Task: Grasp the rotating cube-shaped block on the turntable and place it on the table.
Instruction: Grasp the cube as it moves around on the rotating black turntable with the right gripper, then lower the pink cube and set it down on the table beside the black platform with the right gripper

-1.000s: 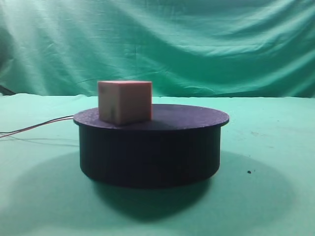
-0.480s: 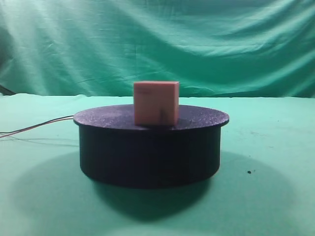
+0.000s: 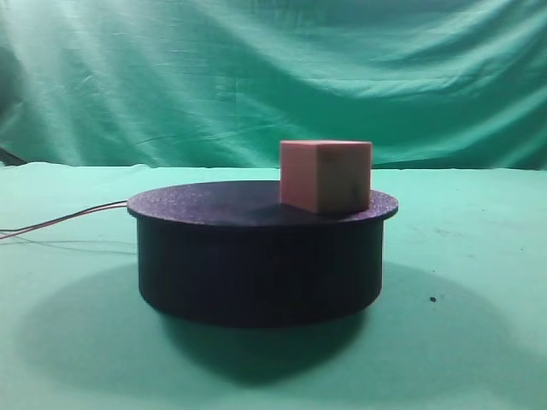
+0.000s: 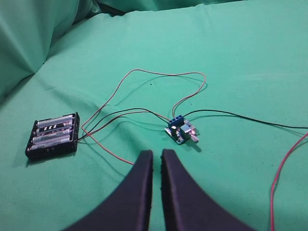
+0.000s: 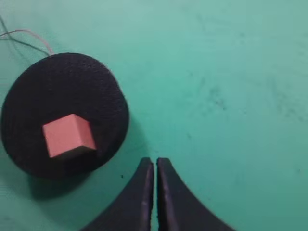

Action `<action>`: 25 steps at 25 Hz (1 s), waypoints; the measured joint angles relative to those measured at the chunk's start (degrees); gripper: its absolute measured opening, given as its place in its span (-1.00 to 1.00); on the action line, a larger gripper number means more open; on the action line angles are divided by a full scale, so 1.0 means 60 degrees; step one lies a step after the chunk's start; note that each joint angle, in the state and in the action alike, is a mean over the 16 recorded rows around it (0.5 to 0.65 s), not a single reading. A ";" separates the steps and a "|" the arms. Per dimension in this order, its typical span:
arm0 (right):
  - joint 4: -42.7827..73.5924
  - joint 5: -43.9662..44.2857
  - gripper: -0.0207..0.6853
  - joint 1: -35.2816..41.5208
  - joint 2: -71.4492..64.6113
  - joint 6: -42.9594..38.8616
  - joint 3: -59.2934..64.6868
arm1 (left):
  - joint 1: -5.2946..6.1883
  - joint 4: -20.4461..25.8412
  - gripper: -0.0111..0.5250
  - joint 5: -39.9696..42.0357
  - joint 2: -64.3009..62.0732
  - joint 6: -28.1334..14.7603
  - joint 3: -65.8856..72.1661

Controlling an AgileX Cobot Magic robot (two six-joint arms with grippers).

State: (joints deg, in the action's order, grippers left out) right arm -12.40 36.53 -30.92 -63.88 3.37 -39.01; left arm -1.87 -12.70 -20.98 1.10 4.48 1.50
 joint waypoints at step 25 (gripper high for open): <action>-0.0358 -0.0007 0.45 -0.1529 -0.4666 0.0741 -0.3043 | 0.0000 0.0000 -0.96 0.0000 0.0000 0.0000 0.0000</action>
State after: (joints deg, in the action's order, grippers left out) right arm -14.55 36.49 -40.09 -91.88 7.81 -57.26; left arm -1.87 -12.70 -20.98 1.10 4.48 1.50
